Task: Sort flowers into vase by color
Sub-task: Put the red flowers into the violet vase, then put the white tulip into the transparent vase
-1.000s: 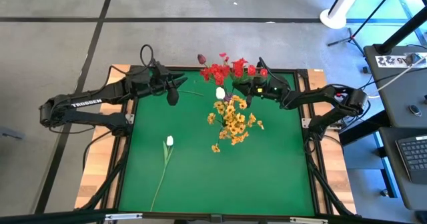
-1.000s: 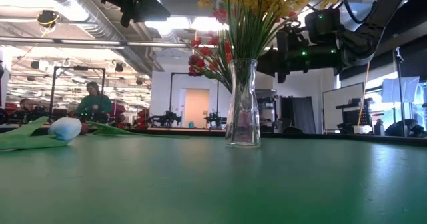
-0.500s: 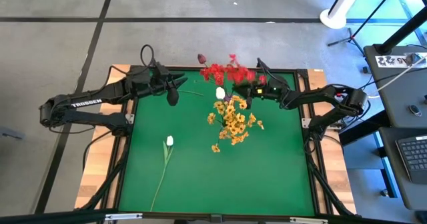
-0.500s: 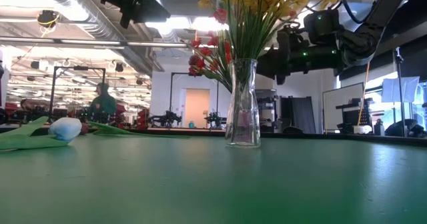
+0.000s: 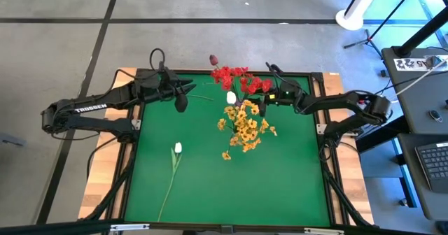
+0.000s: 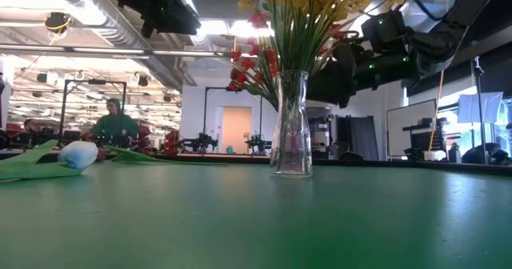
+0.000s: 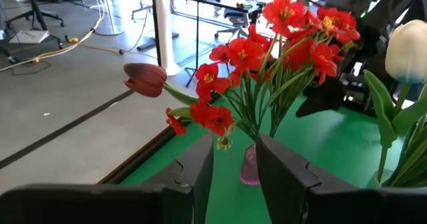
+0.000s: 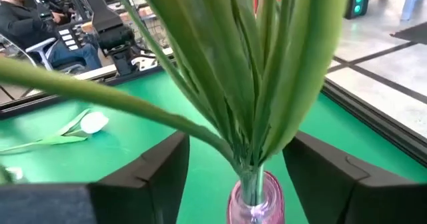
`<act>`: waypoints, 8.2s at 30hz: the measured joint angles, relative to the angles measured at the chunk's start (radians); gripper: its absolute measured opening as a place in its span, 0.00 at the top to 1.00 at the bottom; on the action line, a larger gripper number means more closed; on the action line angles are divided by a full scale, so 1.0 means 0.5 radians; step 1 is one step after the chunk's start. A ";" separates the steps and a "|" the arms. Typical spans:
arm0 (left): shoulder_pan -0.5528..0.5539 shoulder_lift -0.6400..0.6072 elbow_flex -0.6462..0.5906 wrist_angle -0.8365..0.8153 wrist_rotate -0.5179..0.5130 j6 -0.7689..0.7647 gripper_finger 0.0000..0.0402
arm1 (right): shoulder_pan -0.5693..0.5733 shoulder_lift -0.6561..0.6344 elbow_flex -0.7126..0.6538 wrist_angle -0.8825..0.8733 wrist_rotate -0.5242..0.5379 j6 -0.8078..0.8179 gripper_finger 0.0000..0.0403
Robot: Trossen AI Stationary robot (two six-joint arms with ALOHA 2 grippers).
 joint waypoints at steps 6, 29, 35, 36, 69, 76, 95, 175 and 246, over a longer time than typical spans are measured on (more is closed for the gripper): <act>-0.001 0.000 0.000 -0.004 0.000 -0.016 0.73 | 0.000 -0.348 0.000 -0.417 0.065 -0.057 0.37; -0.001 0.015 -0.127 -0.461 0.024 -0.337 0.73 | 0.001 -1.641 0.000 -1.545 0.478 0.141 0.37; 0.001 0.014 -0.278 -0.422 -0.029 -0.434 0.73 | 0.002 -1.695 0.000 -1.546 0.349 0.192 0.37; 0.001 0.014 -0.303 -0.389 -0.037 -0.435 0.73 | 0.002 -1.695 0.000 -1.547 0.342 0.202 0.37; -0.370 0.014 -0.382 -0.696 0.356 -1.018 0.73 | 0.002 -1.665 -0.146 -1.554 0.368 0.210 0.37; -0.927 0.014 -0.252 -1.102 0.369 -1.465 0.73 | 0.002 -1.665 -0.146 -1.553 0.383 0.165 0.37; -2.100 0.294 -0.220 -1.022 -0.267 -2.965 0.73 | 0.002 -1.665 -0.146 -1.551 0.363 0.334 0.37; -1.698 1.193 1.197 0.648 -0.717 0.495 1.00 | 0.002 -1.637 -0.262 -1.484 0.308 0.437 0.37; -1.019 1.203 -0.089 2.562 0.034 0.566 1.00 | 0.002 -1.637 -0.261 -1.447 0.316 0.436 0.37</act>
